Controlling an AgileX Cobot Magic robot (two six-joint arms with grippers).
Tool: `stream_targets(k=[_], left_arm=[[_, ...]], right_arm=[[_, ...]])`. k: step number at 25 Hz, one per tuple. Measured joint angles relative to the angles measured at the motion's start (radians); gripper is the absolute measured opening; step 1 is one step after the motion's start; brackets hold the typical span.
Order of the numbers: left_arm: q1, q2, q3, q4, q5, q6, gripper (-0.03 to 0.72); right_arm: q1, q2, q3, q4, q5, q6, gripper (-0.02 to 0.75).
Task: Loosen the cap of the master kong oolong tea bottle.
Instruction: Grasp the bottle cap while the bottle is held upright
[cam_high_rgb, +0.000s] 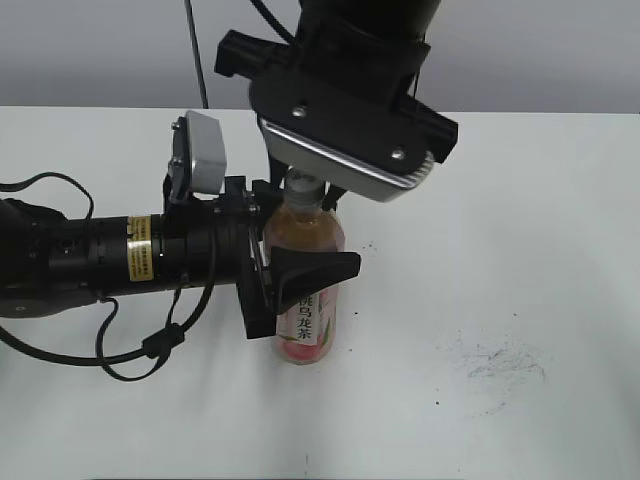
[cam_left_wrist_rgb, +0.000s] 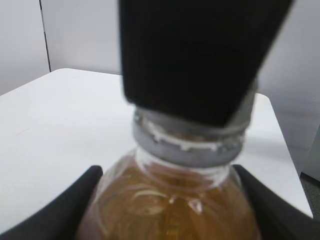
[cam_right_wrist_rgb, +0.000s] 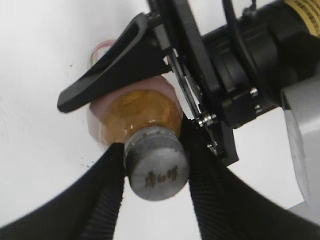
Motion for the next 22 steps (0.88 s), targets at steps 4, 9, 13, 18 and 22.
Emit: stream_targets(k=[4, 9, 13, 18, 22], left_arm=[[0.000, 0.000, 0.000, -0.005, 0.002, -0.004, 0.447], [0.000, 0.000, 0.000, -0.007, 0.003, -0.007, 0.447], [0.000, 0.000, 0.000, -0.007, 0.003, -0.007, 0.447], [0.000, 0.000, 0.000, -0.007, 0.003, -0.007, 0.447], [0.000, 0.000, 0.000, -0.007, 0.003, -0.007, 0.447]], right_arm=[[0.000, 0.002, 0.001, 0.015, 0.001, 0.275, 0.483], [0.000, 0.002, 0.001, 0.015, 0.003, 0.791, 0.561], [0.000, 0.002, 0.001, 0.013, -0.003, 1.235, 0.568], [0.000, 0.002, 0.001, 0.012, 0.003, 1.645, 0.565], [0.000, 0.002, 0.001, 0.010, 0.007, 1.915, 0.520]])
